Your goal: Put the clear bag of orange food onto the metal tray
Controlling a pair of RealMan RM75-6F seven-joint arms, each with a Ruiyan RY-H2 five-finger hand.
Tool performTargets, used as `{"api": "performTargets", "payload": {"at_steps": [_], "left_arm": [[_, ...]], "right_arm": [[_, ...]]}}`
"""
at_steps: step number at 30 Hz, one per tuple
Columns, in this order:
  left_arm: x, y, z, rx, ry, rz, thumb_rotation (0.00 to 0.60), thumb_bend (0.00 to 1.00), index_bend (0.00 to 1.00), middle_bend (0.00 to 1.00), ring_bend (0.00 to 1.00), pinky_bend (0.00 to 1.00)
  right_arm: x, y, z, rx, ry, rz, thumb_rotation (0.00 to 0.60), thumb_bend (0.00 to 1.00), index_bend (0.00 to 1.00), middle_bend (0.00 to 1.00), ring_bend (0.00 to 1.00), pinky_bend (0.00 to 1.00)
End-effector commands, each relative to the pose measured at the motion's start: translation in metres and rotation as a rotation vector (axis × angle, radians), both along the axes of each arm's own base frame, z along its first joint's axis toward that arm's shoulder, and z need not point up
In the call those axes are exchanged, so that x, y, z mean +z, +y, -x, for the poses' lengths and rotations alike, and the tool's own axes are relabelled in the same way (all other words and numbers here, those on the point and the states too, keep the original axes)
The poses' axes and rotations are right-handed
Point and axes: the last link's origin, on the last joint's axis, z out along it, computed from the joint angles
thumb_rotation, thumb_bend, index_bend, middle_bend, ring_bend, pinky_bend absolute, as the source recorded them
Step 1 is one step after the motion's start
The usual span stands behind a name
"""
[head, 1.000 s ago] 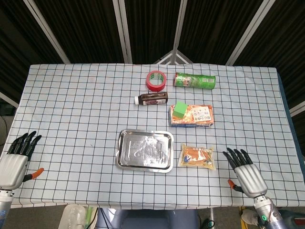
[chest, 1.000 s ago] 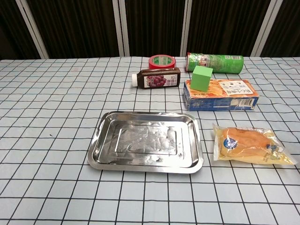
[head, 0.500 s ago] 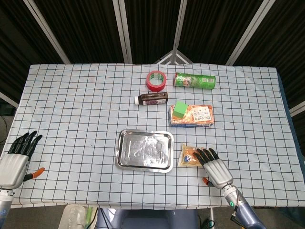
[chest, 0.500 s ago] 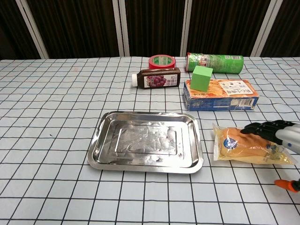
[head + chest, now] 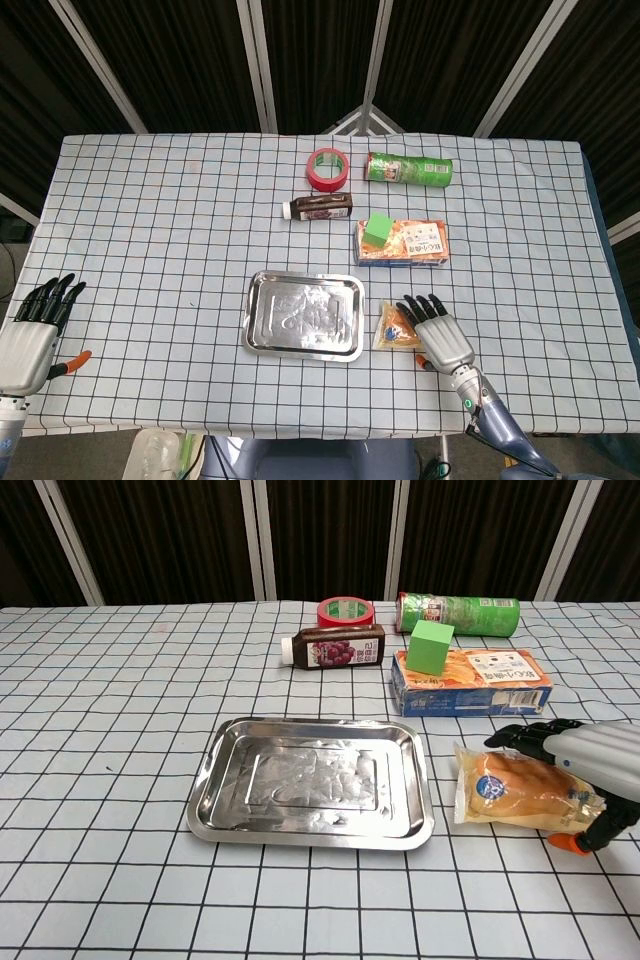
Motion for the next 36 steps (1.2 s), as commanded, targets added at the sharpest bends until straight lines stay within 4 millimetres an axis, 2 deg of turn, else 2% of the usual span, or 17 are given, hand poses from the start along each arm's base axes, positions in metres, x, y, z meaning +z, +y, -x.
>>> {"api": "performTargets", "payload": {"at_steps": [1,2,5,8,10,15,19,28,36], "left_arm": [[0.0,0.0,0.0,-0.001,0.001,-0.001,0.6,0.06,0.0,0.0,0.0,0.09],[0.0,0.0,0.0,-0.001,0.001,-0.001,0.6,0.06,0.0,0.0,0.0,0.09],[0.0,-0.001,-0.001,0.0,0.0,0.0,0.6,0.06,0.0,0.0,0.0,0.09],[0.0,-0.001,0.0,0.002,0.0,0.002,0.6,0.06,0.0,0.0,0.0,0.09],[0.0,-0.001,0.0,0.004,0.001,0.003,0.6,0.06,0.0,0.0,0.0,0.09],[0.0,-0.001,0.0,0.008,-0.001,0.003,0.6,0.06,0.0,0.0,0.0,0.09],[0.0,-0.001,-0.002,0.004,-0.008,0.001,0.6,0.06,0.0,0.0,0.0,0.09],[-0.005,0.0,-0.004,0.0,-0.003,0.013,0.6,0.06,0.0,0.0,0.0,0.09],[-0.002,-0.001,-0.004,0.004,-0.008,0.007,0.6,0.07,0.0,0.0,0.0,0.09]], "right_arm": [[0.0,-0.003,-0.002,0.005,-0.002,0.007,0.6,0.33,0.07,0.14,0.07,0.17],[-0.001,-0.005,-0.003,0.007,-0.002,0.012,0.6,0.33,0.14,0.22,0.14,0.26],[-0.004,-0.007,-0.003,0.01,0.0,0.015,0.6,0.33,0.34,0.39,0.27,0.42],[-0.007,-0.009,-0.005,0.026,0.002,0.02,0.6,0.33,0.47,0.49,0.35,0.51],[-0.008,-0.01,-0.007,0.039,-0.002,0.032,0.6,0.33,0.51,0.53,0.39,0.53],[-0.008,-0.01,-0.015,0.077,-0.014,0.045,0.6,0.33,0.52,0.53,0.39,0.53],[-0.005,-0.009,-0.029,0.13,-0.006,0.068,0.6,0.33,0.52,0.53,0.39,0.53],[-0.003,-0.005,-0.093,0.296,0.034,0.092,0.6,0.33,0.52,0.53,0.39,0.53],[-0.027,0.001,-0.15,0.378,0.06,0.063,0.6,0.33,0.52,0.53,0.39,0.53]]}}
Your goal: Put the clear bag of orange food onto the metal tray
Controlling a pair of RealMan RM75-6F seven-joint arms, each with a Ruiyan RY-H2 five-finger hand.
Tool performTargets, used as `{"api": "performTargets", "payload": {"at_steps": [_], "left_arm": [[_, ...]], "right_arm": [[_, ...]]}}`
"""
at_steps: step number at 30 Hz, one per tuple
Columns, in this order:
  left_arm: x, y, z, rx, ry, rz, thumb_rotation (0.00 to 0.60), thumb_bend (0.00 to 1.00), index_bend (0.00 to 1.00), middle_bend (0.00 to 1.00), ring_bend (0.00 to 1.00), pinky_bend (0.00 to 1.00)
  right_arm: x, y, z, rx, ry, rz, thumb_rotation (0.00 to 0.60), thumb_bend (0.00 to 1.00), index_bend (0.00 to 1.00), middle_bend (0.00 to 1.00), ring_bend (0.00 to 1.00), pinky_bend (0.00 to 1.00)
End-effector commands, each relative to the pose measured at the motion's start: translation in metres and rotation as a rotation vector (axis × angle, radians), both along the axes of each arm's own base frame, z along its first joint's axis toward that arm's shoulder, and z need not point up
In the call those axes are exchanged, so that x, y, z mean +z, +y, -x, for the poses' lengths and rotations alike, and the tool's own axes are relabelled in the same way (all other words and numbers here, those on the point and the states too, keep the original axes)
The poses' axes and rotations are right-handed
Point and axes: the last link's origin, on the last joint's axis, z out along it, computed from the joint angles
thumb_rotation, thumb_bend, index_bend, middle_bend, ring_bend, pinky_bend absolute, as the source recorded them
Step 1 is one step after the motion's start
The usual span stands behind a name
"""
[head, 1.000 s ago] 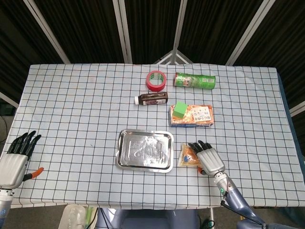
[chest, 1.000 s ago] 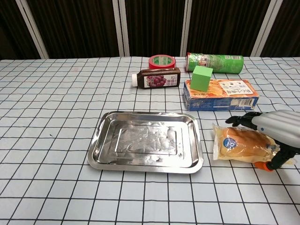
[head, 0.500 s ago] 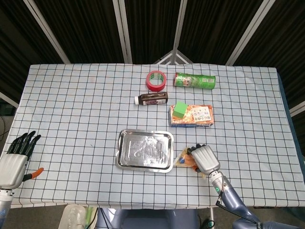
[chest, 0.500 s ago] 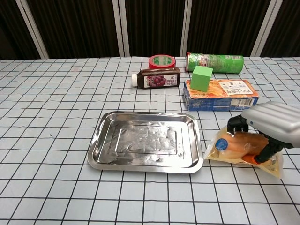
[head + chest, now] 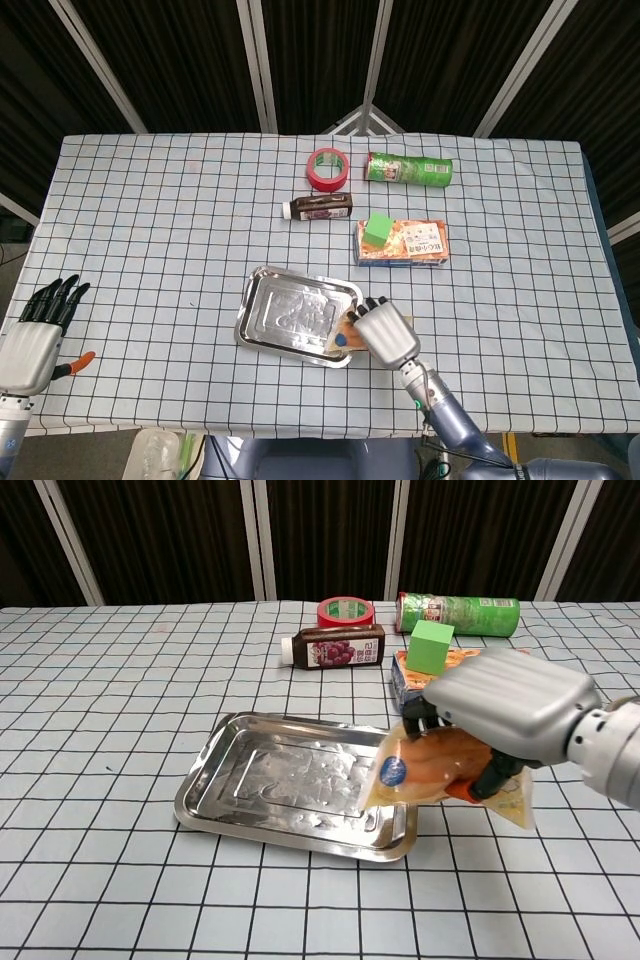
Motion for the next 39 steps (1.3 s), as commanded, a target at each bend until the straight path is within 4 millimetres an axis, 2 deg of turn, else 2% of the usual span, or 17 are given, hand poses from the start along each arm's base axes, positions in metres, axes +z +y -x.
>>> {"api": "performTargets", "payload": {"at_steps": [1,12,18,19,20,21,22,23,25,26,28,31,35,39], "left_arm": [[0.001,-0.001,0.0,-0.003,-0.005,-0.001,0.6,0.06,0.0,0.0,0.0,0.09],[0.001,-0.001,0.0,-0.003,-0.006,0.006,0.6,0.06,0.0,0.0,0.0,0.09],[0.001,-0.002,0.002,0.005,-0.002,0.006,0.6,0.06,0.0,0.0,0.0,0.09],[0.001,-0.002,0.002,0.006,-0.002,0.005,0.6,0.06,0.0,0.0,0.0,0.09],[0.001,-0.003,0.002,0.005,-0.002,0.004,0.6,0.06,0.0,0.0,0.0,0.09],[0.001,-0.003,0.002,0.005,-0.003,0.002,0.6,0.06,0.0,0.0,0.0,0.09],[0.001,-0.003,0.001,0.005,-0.002,0.001,0.6,0.06,0.0,0.0,0.0,0.09],[0.001,-0.003,0.001,0.004,-0.002,0.001,0.6,0.06,0.0,0.0,0.0,0.09],[-0.001,-0.003,0.001,0.006,0.0,0.006,0.6,0.06,0.0,0.0,0.0,0.09],[-0.001,-0.003,0.001,0.006,0.0,0.007,0.6,0.06,0.0,0.0,0.0,0.09],[-0.003,-0.004,0.0,0.005,0.0,0.013,0.6,0.06,0.0,0.0,0.0,0.09],[-0.003,-0.004,-0.003,-0.003,-0.004,0.009,0.6,0.06,0.0,0.0,0.0,0.09],[-0.002,-0.006,-0.004,-0.009,-0.01,0.008,0.6,0.06,0.0,0.0,0.0,0.09],[-0.001,-0.007,-0.004,-0.005,-0.012,0.006,0.6,0.06,0.0,0.0,0.0,0.09]], "right_arm": [[-0.018,0.005,-0.039,0.024,-0.029,-0.047,0.6,0.33,0.52,0.53,0.39,0.53],[-0.078,-0.016,-0.086,-0.009,-0.017,-0.086,0.6,0.33,0.52,0.53,0.39,0.53],[-0.091,-0.033,-0.091,-0.031,0.005,-0.073,0.6,0.33,0.52,0.53,0.39,0.53],[-0.091,-0.036,-0.089,-0.039,0.008,-0.068,0.6,0.33,0.48,0.52,0.39,0.53],[-0.091,-0.038,-0.087,-0.044,0.009,-0.065,0.6,0.33,0.38,0.47,0.36,0.52],[-0.09,-0.04,-0.085,-0.052,0.012,-0.059,0.6,0.33,0.28,0.42,0.32,0.5],[-0.089,-0.041,-0.082,-0.056,0.014,-0.056,0.6,0.33,0.14,0.3,0.24,0.46],[-0.087,-0.041,-0.08,-0.065,0.015,-0.054,0.6,0.33,0.04,0.18,0.14,0.4],[-0.083,-0.041,-0.076,-0.085,0.015,-0.048,0.6,0.33,0.0,0.04,0.02,0.3],[-0.08,-0.041,-0.076,-0.089,0.013,-0.045,0.6,0.33,0.0,0.01,0.0,0.24],[-0.072,-0.039,-0.075,-0.097,0.005,-0.028,0.6,0.32,0.0,0.0,0.0,0.18],[-0.059,-0.034,-0.075,-0.113,-0.008,-0.008,0.6,0.29,0.0,0.0,0.0,0.17],[-0.029,-0.021,-0.072,-0.126,0.003,0.031,0.6,0.27,0.0,0.0,0.0,0.17],[0.013,-0.007,-0.052,-0.168,-0.007,0.085,0.6,0.26,0.0,0.0,0.0,0.17]]}}
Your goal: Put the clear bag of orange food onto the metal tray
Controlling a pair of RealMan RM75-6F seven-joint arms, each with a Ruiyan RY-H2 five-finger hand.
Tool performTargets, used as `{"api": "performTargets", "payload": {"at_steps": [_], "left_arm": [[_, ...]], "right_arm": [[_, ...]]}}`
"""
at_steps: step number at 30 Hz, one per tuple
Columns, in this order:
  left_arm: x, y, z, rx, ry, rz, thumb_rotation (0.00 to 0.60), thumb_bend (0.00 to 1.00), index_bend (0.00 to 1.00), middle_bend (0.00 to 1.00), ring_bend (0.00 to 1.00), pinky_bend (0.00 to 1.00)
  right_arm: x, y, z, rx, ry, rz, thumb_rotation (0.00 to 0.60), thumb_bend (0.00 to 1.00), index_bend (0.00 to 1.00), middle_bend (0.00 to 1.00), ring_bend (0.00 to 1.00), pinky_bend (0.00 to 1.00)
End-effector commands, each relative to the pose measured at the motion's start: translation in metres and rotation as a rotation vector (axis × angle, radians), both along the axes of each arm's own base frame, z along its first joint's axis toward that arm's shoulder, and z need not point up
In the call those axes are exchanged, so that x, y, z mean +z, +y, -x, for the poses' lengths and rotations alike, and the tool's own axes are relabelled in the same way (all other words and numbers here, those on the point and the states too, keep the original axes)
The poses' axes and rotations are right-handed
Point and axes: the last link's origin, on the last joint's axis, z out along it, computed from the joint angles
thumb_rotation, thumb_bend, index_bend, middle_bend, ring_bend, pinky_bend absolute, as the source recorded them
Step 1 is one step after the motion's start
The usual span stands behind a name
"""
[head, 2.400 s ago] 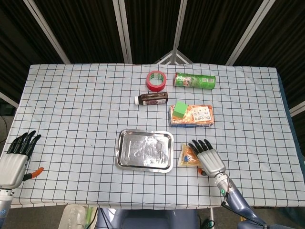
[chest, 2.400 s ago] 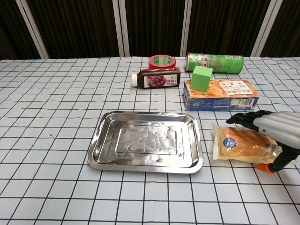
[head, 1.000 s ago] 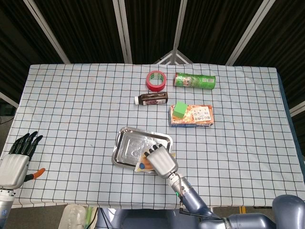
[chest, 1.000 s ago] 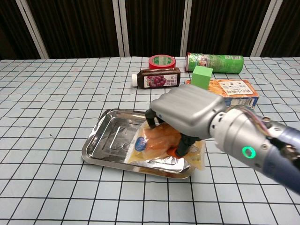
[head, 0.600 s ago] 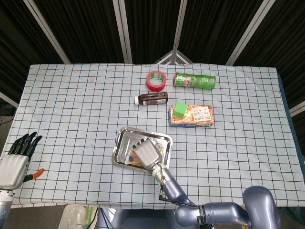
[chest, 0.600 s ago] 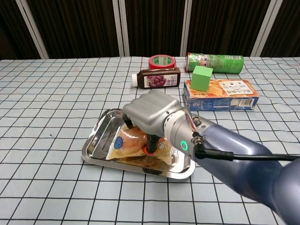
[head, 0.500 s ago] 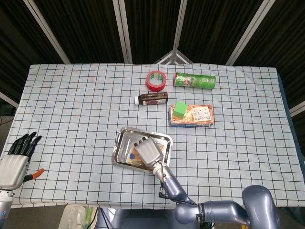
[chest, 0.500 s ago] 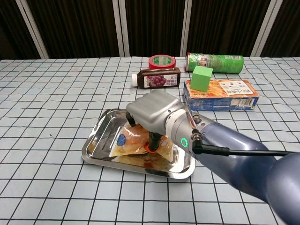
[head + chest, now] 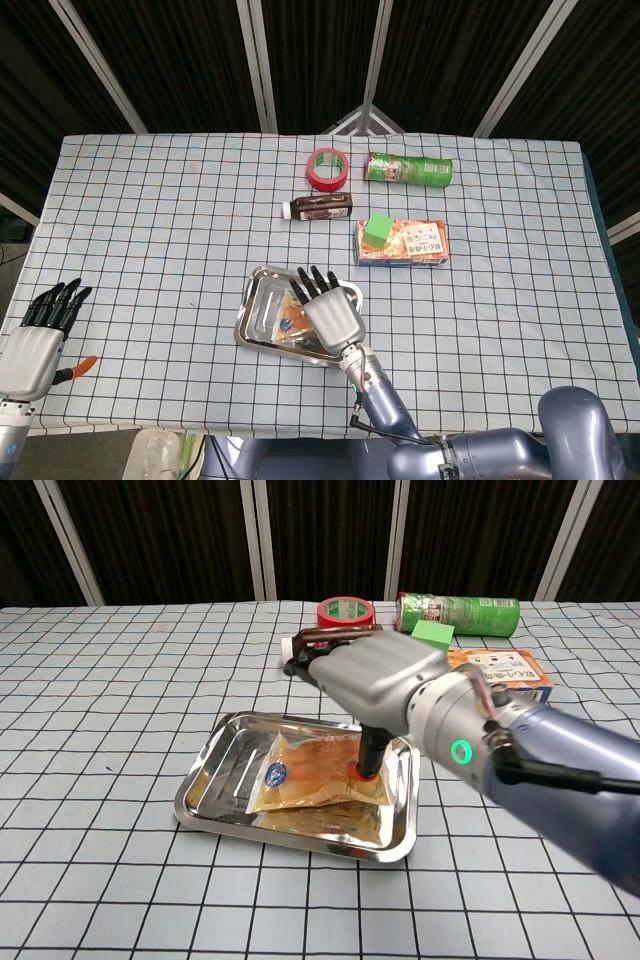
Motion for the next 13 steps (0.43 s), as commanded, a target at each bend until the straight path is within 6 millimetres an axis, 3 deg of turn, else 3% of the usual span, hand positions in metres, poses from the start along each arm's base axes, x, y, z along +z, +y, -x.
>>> {"api": "performTargets", "payload": {"at_steps": [1,4,6,7,8,9,11,13], "left_arm": [[0.0,0.0,0.0,0.002,0.001,0.001,0.6,0.06,0.0,0.0,0.0,0.09],[-0.001,-0.001,-0.001,0.002,0.005,0.004,0.6,0.06,0.0,0.0,0.0,0.09],[-0.002,-0.002,-0.002,-0.002,0.009,0.002,0.6,0.06,0.0,0.0,0.0,0.09],[-0.002,-0.003,-0.003,-0.006,0.012,-0.001,0.6,0.06,0.0,0.0,0.0,0.09],[-0.004,-0.004,-0.005,-0.01,0.01,-0.002,0.6,0.06,0.0,0.0,0.0,0.09],[-0.005,-0.005,-0.007,-0.011,0.005,-0.006,0.6,0.06,0.0,0.0,0.0,0.09],[-0.007,-0.006,-0.009,-0.013,0.004,-0.008,0.6,0.06,0.0,0.0,0.0,0.09],[-0.008,-0.008,-0.01,-0.013,0.008,-0.006,0.6,0.06,0.0,0.0,0.0,0.09]], "right_arm": [[0.05,0.014,0.031,-0.064,0.021,0.077,0.6,0.26,0.0,0.0,0.0,0.16],[0.086,0.027,0.066,-0.105,-0.001,0.141,0.6,0.26,0.0,0.0,0.0,0.07],[0.112,0.041,0.103,-0.115,-0.026,0.212,0.6,0.26,0.0,0.0,0.0,0.01],[0.126,0.052,0.129,-0.106,-0.041,0.252,0.6,0.26,0.0,0.0,0.0,0.0],[0.145,0.07,0.173,-0.162,-0.042,0.313,0.6,0.26,0.0,0.0,0.0,0.0],[0.155,0.088,0.202,-0.183,-0.09,0.316,0.6,0.26,0.0,0.0,0.0,0.0],[0.166,0.104,0.233,-0.18,-0.194,0.29,0.6,0.26,0.0,0.0,0.0,0.0],[0.17,0.106,0.245,-0.179,-0.224,0.291,0.6,0.26,0.0,0.0,0.0,0.0]]}}
